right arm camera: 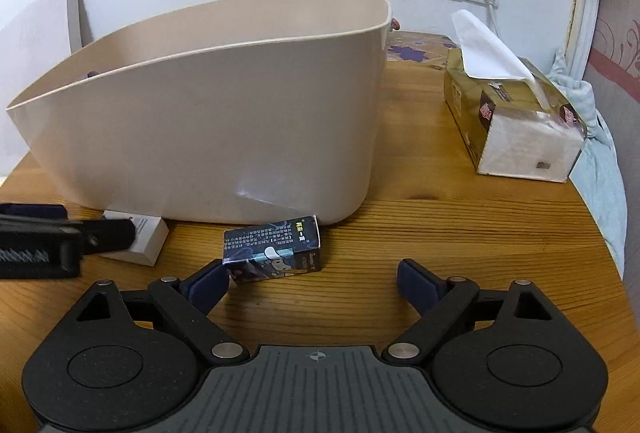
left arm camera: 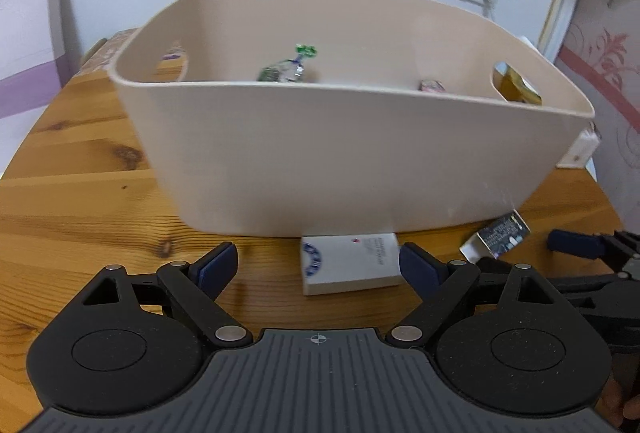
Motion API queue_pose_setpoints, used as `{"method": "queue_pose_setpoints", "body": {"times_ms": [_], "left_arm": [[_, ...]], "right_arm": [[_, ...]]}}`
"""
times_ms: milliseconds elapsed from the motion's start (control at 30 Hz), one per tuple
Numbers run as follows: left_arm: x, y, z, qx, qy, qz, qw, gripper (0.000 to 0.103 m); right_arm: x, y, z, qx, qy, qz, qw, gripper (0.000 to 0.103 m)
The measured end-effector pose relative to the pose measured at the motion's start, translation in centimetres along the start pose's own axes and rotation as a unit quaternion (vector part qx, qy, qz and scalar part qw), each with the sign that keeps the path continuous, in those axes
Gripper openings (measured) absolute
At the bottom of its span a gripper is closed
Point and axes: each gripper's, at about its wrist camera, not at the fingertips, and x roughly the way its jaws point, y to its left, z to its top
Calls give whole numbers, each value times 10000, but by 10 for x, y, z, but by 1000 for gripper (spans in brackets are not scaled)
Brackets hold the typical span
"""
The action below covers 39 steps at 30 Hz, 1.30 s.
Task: Organize objects
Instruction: 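Move both tools back toward the white box and dark small box, then grasp the white medicine box with the left tool while the right tool grasps the dark small box, then carry the white box and dark box over the bin with both tools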
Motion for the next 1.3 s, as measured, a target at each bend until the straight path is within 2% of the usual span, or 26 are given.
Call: {"method": "queue_pose_setpoints", "body": {"times_ms": [200, 467, 600, 667, 800, 900, 1300], "left_arm": [[13, -9, -1, 9, 165, -3, 9999, 89], [23, -8, 2, -39, 237, 111, 9997, 89], [25, -8, 4, -37, 221, 146, 9996, 88], [25, -8, 5, -24, 204, 143, 9997, 78], [22, -7, 7, 32, 173, 194, 9997, 61], [22, -3, 8, -25, 185, 104, 9998, 60], [10, 6, -1, -157, 177, -62, 9997, 60]], "right_arm": [[3, 8, -3, -230, -34, -118, 9997, 98], [10, 7, -1, -351, -128, -155, 9992, 98], [11, 7, 0, -399, -184, -128, 9990, 90], [10, 8, 0, -420, -201, -82, 9989, 85], [8, 9, 2, -376, -244, -71, 9990, 61], [6, 11, 3, -357, -253, -55, 9990, 47], [-11, 10, -2, -209, -170, -50, 9996, 47]]}}
